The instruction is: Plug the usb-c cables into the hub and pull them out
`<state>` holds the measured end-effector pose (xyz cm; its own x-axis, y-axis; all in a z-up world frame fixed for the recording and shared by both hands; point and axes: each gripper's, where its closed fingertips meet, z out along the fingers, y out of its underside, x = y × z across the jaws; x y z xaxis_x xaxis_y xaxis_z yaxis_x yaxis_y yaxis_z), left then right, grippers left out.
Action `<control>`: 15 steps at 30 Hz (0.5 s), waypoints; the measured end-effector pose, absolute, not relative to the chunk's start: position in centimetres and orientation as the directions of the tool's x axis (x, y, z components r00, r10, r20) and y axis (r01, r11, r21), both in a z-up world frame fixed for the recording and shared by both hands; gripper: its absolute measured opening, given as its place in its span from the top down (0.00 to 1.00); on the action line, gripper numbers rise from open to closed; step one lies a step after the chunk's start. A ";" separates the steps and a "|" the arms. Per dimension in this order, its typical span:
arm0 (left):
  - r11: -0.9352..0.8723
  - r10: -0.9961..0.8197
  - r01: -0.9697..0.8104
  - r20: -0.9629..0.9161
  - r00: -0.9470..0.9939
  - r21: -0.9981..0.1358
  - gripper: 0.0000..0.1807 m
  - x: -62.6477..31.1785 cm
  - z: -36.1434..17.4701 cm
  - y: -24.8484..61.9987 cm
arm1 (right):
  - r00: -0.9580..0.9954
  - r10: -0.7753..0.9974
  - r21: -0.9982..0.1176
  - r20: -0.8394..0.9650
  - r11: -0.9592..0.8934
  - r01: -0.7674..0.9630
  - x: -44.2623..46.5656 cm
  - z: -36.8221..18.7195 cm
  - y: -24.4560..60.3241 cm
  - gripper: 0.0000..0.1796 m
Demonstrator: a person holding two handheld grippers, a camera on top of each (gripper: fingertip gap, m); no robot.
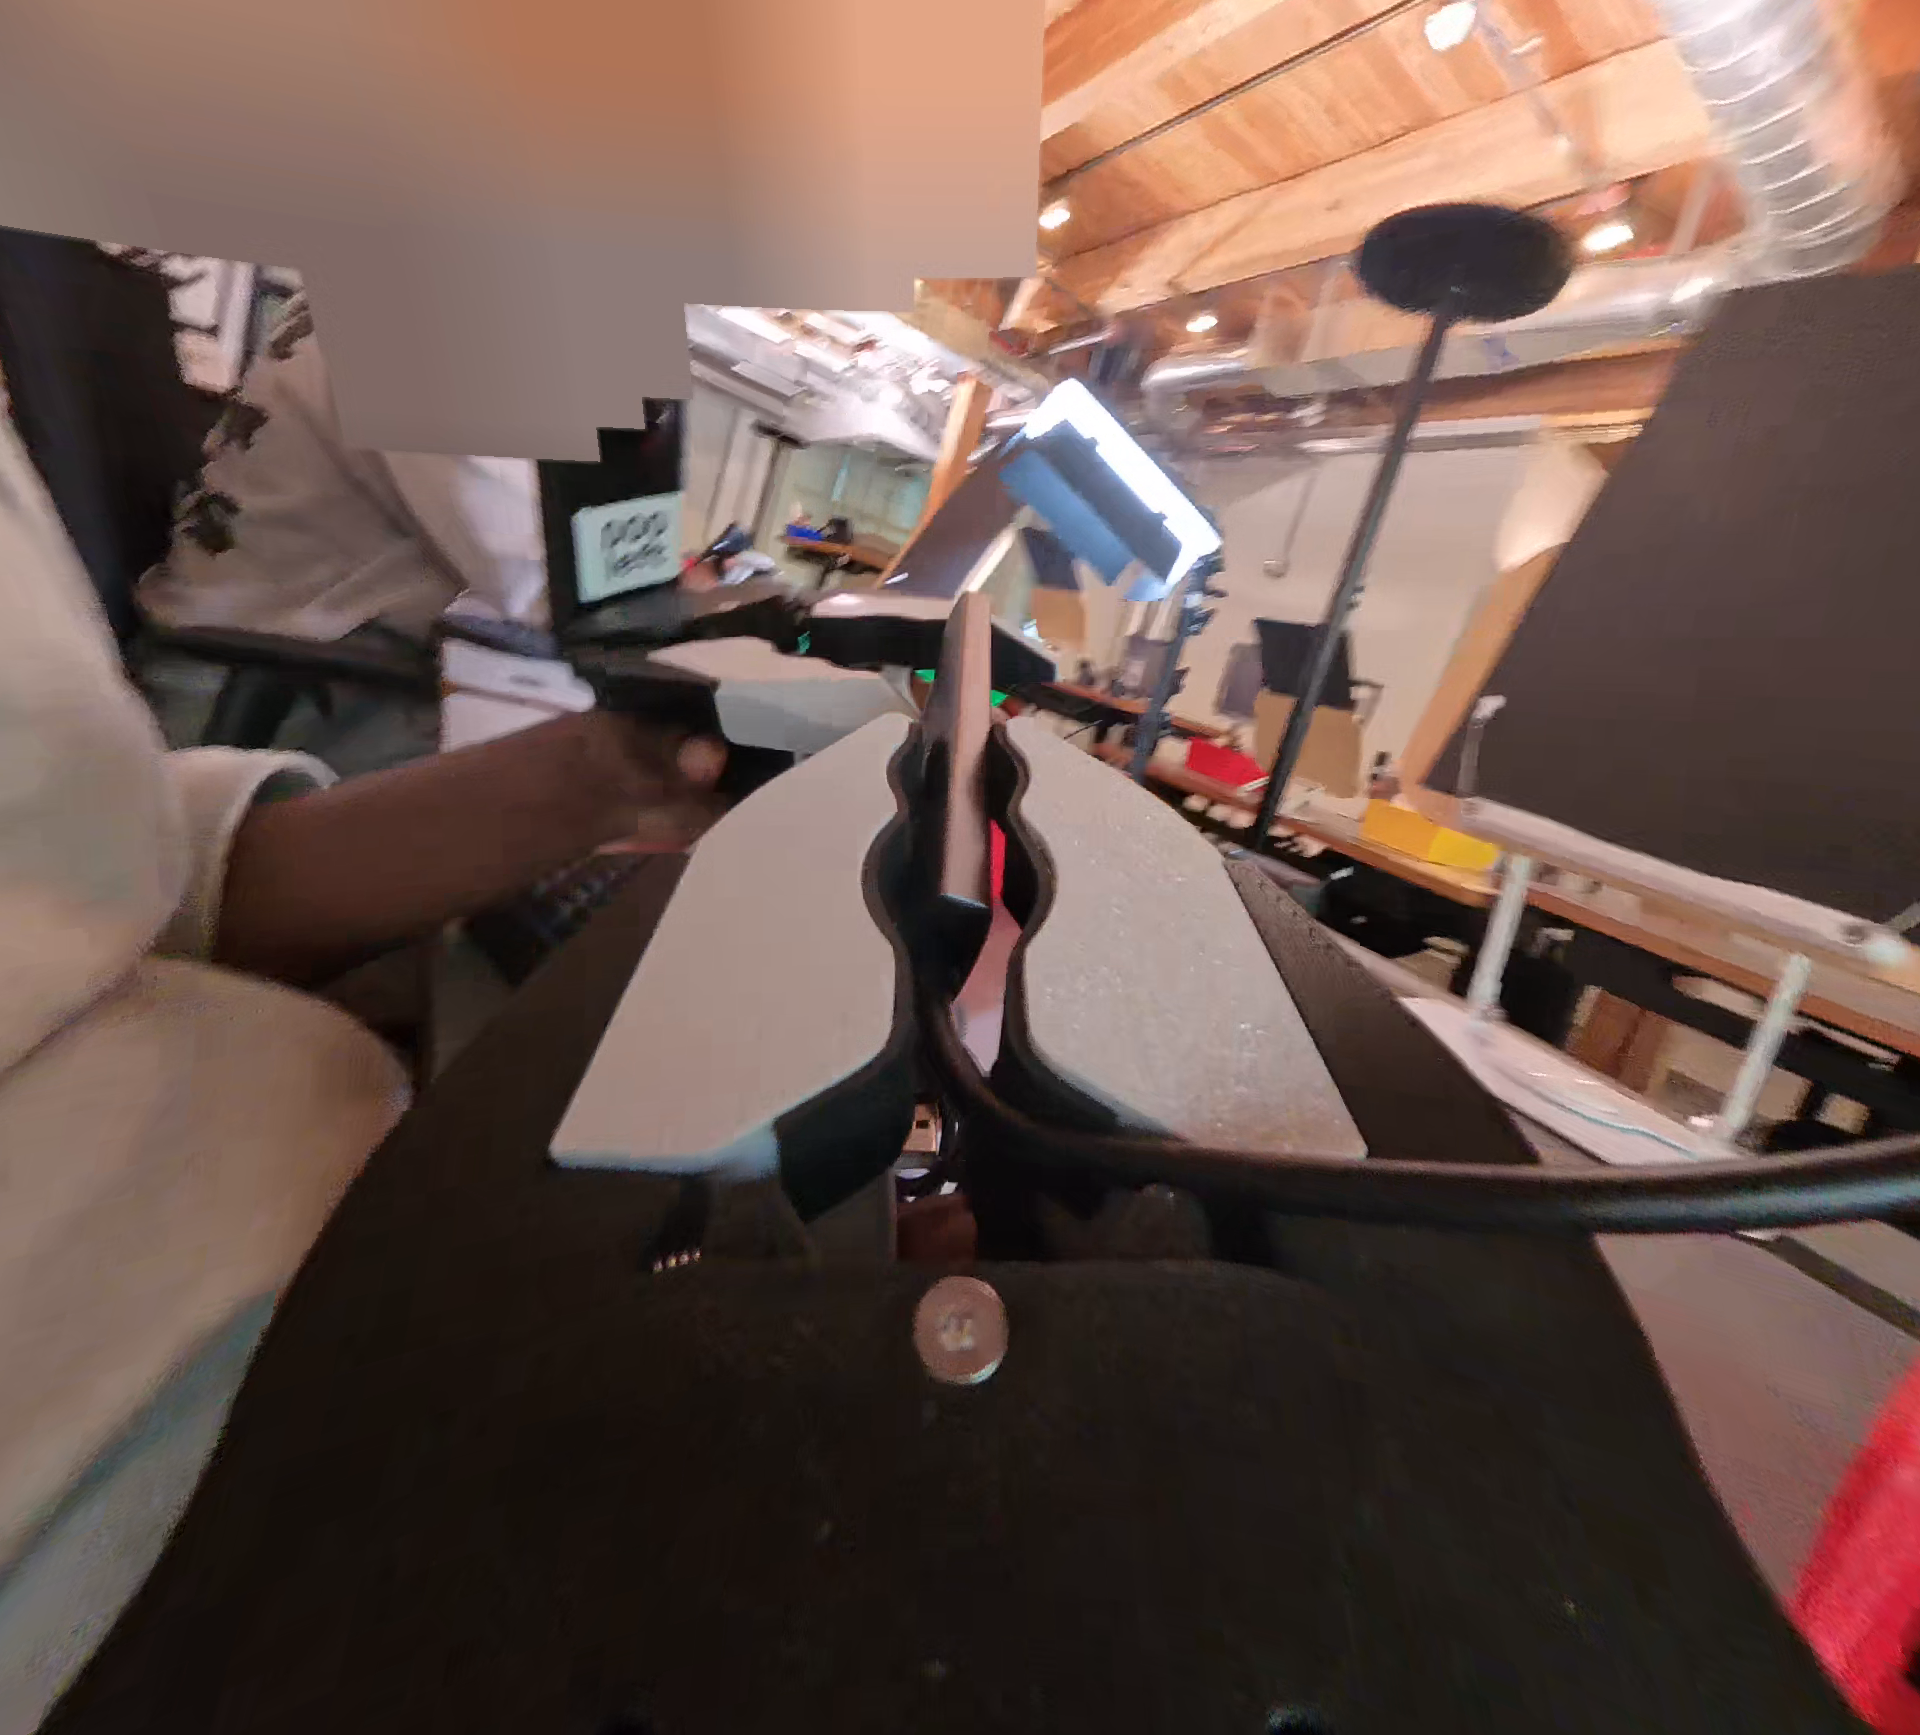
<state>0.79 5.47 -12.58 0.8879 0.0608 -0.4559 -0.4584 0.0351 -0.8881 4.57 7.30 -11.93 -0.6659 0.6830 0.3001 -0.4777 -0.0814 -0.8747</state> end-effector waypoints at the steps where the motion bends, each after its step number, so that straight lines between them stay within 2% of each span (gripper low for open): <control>1: -0.027 0.001 -0.482 -0.483 0.876 -0.876 0.70 1.2 -13.3 4.9 | -0.702 0.643 -0.886 0.306 -0.078 -0.457 4.8 -12.3 6.7 0.94; 3: -0.063 -0.051 -0.508 -0.505 0.861 -0.859 0.70 1.9 -13.6 3.8 | -0.755 0.577 -0.899 0.312 -0.079 -0.432 5.4 -12.8 5.9 0.94; 6: 0.004 -0.240 -0.387 -0.376 0.895 -0.922 0.70 4.8 -13.5 3.1 | -0.794 0.523 -0.909 0.310 -0.081 -0.409 5.9 -13.1 5.5 0.94; 8: 0.043 -0.254 -0.332 -0.332 0.908 -0.942 0.71 5.2 -13.1 3.7 | -0.815 0.492 -0.917 0.306 -0.079 -0.392 6.1 -13.4 5.2 0.94; 11: 0.003 -0.234 -0.317 -0.309 0.922 -0.948 0.83 4.6 -13.9 4.6 | -0.819 0.478 -0.917 0.317 -0.066 -0.393 6.3 -13.6 5.0 0.94; 15: -0.019 -0.359 -0.235 -0.213 0.909 -0.972 0.92 6.1 -14.4 4.5 | -0.843 0.442 -0.922 0.306 -0.085 -0.378 6.7 -13.6 4.9 0.94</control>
<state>6.07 4.49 -14.38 0.9087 -0.3592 -0.2127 -0.2351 -0.0194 -0.9718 6.70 4.91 -13.57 -0.8432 0.4422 0.3056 -0.3785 -0.0846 -0.9217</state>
